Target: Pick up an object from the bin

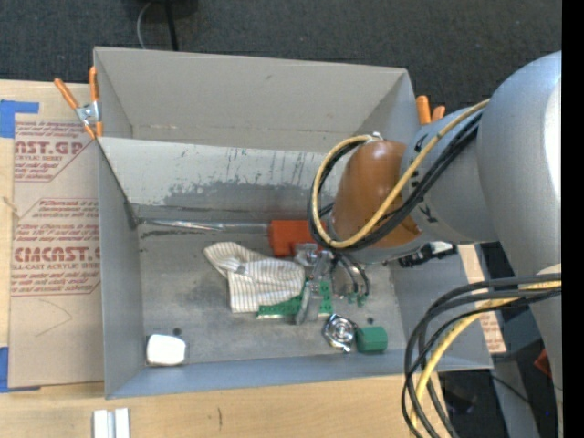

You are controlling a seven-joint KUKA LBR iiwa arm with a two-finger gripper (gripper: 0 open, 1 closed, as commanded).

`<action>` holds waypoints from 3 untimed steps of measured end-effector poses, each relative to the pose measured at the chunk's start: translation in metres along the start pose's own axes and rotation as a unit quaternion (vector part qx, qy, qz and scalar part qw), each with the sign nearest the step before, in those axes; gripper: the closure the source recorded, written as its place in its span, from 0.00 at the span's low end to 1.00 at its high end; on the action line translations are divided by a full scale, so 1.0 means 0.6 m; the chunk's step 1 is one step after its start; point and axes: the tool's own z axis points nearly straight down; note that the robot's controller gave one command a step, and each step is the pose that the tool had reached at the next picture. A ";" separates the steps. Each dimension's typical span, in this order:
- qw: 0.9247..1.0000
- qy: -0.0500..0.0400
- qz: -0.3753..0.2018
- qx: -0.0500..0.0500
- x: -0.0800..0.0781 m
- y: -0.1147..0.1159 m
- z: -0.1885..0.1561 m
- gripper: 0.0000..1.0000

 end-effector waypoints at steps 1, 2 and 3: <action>1.000 0.000 0.000 0.000 0.000 0.000 0.000 1.00; 1.000 0.000 0.000 0.000 0.000 0.000 0.000 1.00; 1.000 0.000 0.000 0.000 0.000 0.000 0.000 1.00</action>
Offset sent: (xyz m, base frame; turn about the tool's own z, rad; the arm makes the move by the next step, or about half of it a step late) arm 0.0000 0.0000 0.0000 0.0000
